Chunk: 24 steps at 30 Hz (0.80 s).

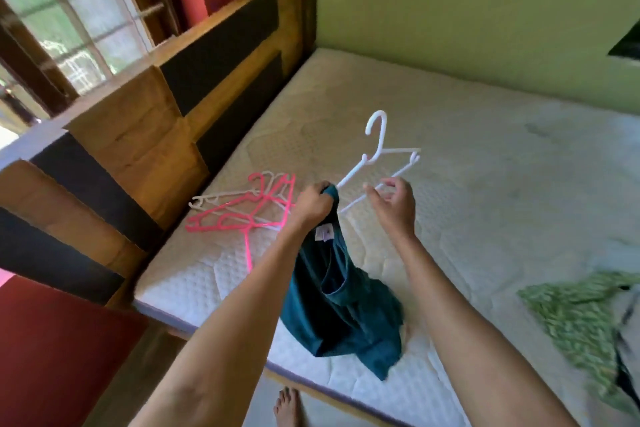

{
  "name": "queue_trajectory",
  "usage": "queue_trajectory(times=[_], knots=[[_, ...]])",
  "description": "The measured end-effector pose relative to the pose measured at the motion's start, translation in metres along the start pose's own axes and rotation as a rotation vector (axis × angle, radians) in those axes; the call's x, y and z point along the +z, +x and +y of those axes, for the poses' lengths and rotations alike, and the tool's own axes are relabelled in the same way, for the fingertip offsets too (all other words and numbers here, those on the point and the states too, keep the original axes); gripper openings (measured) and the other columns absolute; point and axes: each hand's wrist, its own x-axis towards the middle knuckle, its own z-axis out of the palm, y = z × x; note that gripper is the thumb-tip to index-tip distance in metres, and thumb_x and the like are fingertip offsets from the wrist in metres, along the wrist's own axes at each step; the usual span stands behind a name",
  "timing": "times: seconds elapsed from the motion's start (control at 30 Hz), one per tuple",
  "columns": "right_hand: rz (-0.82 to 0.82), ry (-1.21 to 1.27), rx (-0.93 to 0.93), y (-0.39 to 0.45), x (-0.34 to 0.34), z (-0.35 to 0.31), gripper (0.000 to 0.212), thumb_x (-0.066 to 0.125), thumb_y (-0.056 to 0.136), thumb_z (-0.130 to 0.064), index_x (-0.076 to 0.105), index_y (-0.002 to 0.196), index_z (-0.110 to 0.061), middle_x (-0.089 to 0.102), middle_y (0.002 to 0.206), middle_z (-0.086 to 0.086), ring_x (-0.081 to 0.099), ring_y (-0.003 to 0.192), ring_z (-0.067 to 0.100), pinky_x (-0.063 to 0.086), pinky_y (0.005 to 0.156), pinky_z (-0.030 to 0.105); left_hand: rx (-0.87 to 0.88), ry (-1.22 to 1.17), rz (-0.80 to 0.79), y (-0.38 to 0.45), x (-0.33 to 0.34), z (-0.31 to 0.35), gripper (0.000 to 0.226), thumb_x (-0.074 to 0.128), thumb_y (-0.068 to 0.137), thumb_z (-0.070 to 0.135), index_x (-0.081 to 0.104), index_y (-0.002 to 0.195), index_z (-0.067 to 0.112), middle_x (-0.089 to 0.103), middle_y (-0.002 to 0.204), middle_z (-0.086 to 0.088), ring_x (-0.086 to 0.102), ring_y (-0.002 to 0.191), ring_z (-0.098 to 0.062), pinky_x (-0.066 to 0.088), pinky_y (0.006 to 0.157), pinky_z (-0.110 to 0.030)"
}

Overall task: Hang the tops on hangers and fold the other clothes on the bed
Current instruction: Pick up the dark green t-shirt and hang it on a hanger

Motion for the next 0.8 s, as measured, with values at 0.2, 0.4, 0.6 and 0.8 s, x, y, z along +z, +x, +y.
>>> queue_trajectory(times=[0.2, 0.4, 0.6, 0.8], knots=[[0.19, -0.359, -0.195, 0.029, -0.116, -0.037, 0.081, 0.069, 0.06, -0.07, 0.055, 0.112, -0.009, 0.062, 0.106, 0.006, 0.057, 0.104, 0.027, 0.039, 0.097, 0.042, 0.213, 0.044, -0.205, -0.001, 0.007, 0.077, 0.023, 0.044, 0.086, 0.001, 0.061, 0.071, 0.005, 0.058, 0.065, -0.006, 0.053, 0.06, -0.014, 0.043, 0.064, -0.024], [0.107, -0.299, -0.113, 0.022, -0.174, -0.036, 0.056, 0.068, 0.066, -0.068, 0.051, 0.062, -0.015, 0.065, 0.064, 0.002, 0.058, 0.064, 0.018, 0.041, 0.06, 0.028, 0.243, 0.076, 0.065, 0.009, 0.014, 0.121, 0.036, 0.037, 0.067, 0.01, 0.066, 0.088, 0.004, 0.068, 0.089, -0.015, 0.063, 0.088, -0.029, 0.05, 0.08, -0.037], [0.456, -0.265, 0.023, 0.004, -0.187, -0.02, 0.061, 0.062, 0.07, -0.07, 0.063, 0.079, -0.009, 0.066, 0.081, 0.007, 0.063, 0.08, 0.03, 0.037, 0.059, 0.027, 0.003, -0.028, 0.519, 0.022, 0.003, 0.151, 0.035, 0.04, 0.089, 0.001, 0.055, 0.12, 0.007, 0.058, 0.122, -0.015, 0.053, 0.113, -0.031, 0.044, 0.09, -0.034], [0.574, -0.178, -0.077, -0.001, -0.189, -0.018, 0.059, 0.063, 0.072, -0.066, 0.061, 0.067, -0.008, 0.065, 0.07, 0.01, 0.063, 0.073, 0.033, 0.035, 0.055, 0.026, -0.115, 0.005, 0.512, 0.029, -0.016, 0.155, 0.029, 0.049, 0.089, 0.01, 0.052, 0.118, 0.007, 0.056, 0.122, -0.014, 0.054, 0.113, -0.031, 0.047, 0.093, -0.037]])
